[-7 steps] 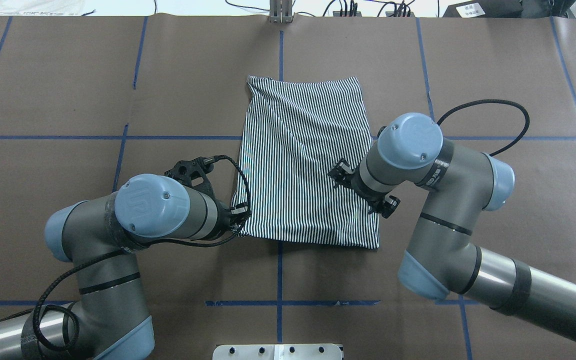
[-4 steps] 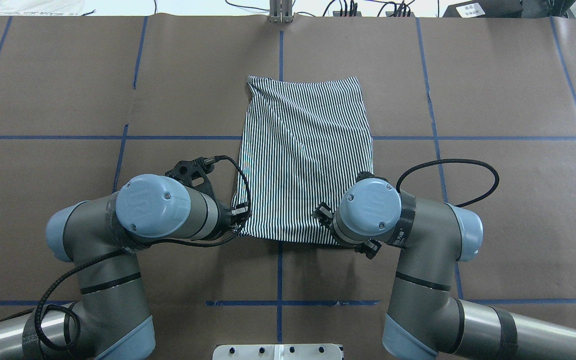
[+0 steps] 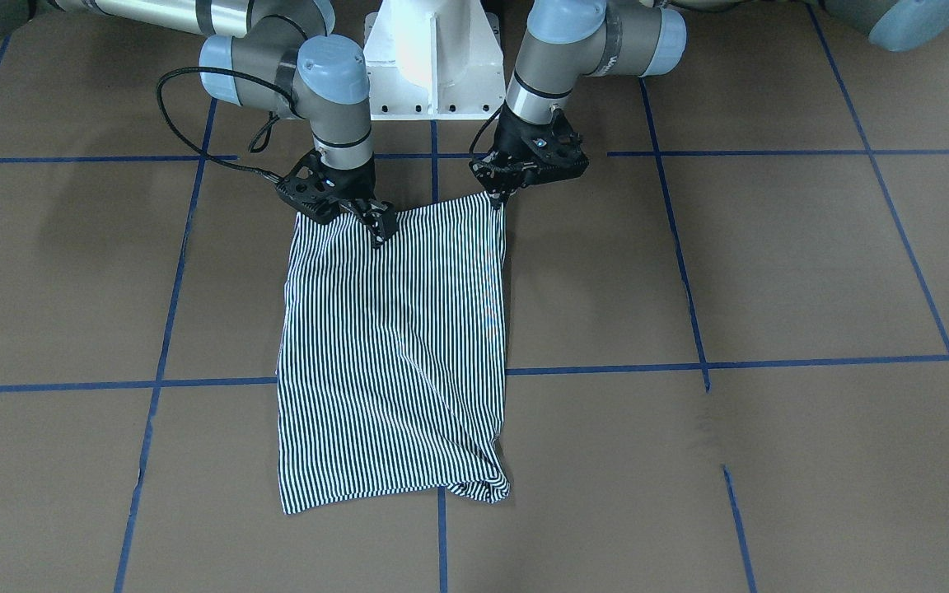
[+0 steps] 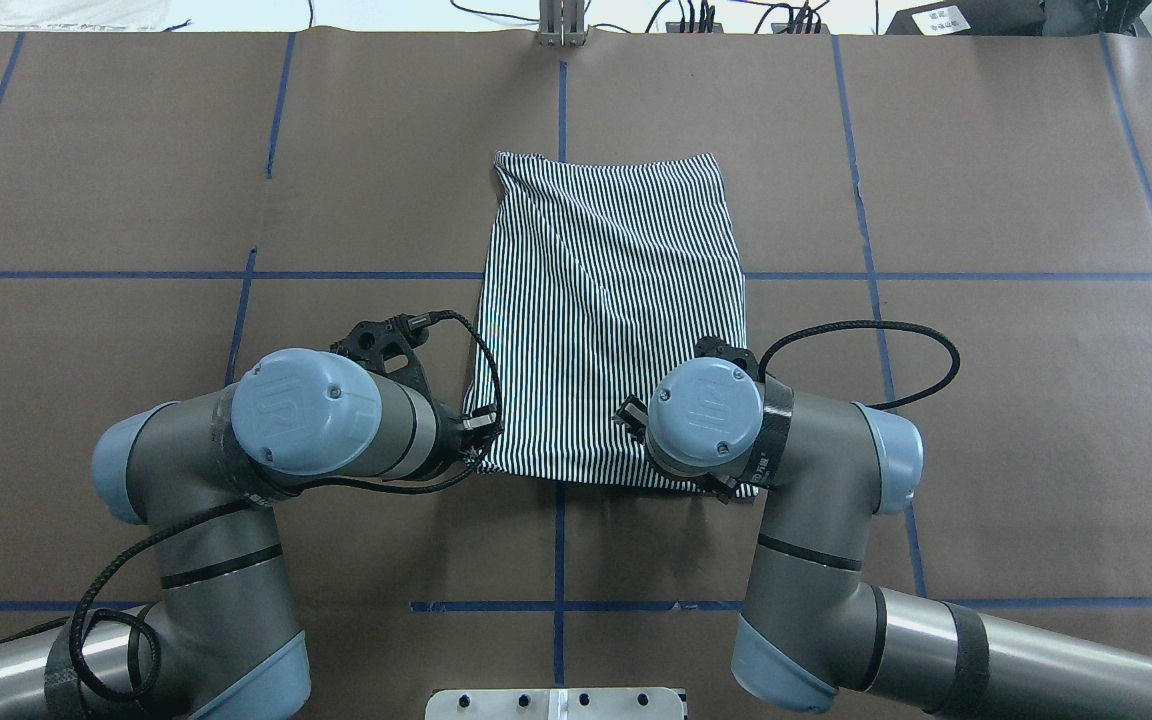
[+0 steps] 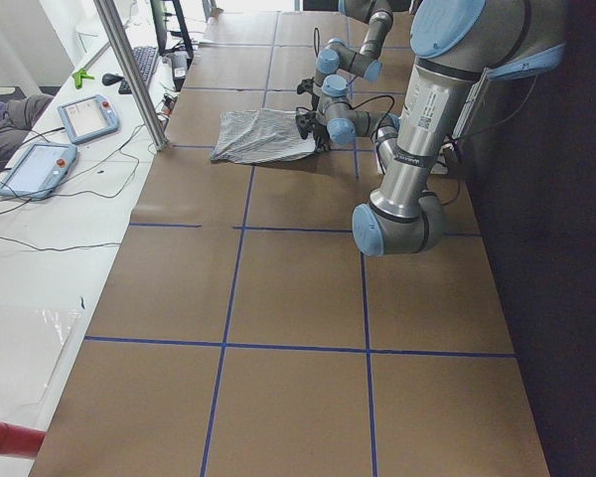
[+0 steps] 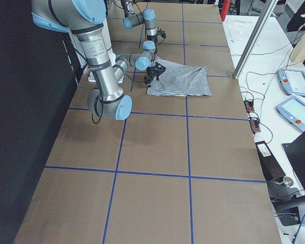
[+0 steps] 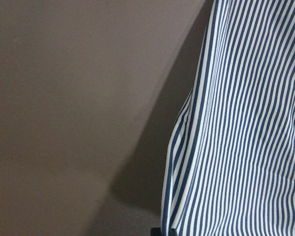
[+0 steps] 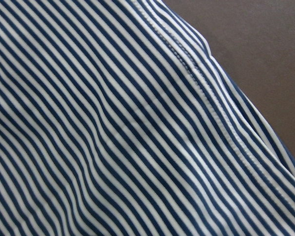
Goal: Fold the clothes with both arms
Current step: 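Grasp the near edge with both grippers and lift it toward the far edge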
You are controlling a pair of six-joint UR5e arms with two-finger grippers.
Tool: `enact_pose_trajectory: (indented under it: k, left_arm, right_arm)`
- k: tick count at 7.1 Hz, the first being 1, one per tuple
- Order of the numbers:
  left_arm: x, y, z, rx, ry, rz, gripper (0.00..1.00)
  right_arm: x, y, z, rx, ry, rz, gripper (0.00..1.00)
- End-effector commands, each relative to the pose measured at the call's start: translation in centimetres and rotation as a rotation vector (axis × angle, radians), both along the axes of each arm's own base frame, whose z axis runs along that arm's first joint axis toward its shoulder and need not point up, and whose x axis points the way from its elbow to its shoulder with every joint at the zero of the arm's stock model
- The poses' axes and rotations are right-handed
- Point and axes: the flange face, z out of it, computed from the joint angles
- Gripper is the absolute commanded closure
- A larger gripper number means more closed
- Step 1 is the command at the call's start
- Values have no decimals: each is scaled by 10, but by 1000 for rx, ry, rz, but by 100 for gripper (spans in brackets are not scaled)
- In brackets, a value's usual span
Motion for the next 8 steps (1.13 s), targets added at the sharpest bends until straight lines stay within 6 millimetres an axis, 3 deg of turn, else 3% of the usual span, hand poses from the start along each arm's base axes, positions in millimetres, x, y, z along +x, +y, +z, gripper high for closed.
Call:
enact_pose_trajectory:
  k: [1, 2, 3, 4, 8]
  left_arm:
    - [0, 0, -1, 0, 1, 0, 100]
    - [0, 0, -1, 1, 1, 0, 100]
    - [0, 0, -1, 1, 1, 0, 100]
    - [0, 0, -1, 1, 0, 1, 100]
    - [1, 1, -3, 2, 3, 2, 100]
  right_arm:
    - [-2, -4, 5, -5, 15, 4, 0]
    - [-1, -4, 6, -7, 18, 3, 19]
    - [0, -3, 1, -6, 10, 2, 78]
    - [0, -4, -2, -7, 7, 2, 100]
    - [2, -10, -34, 13, -41, 17, 100]
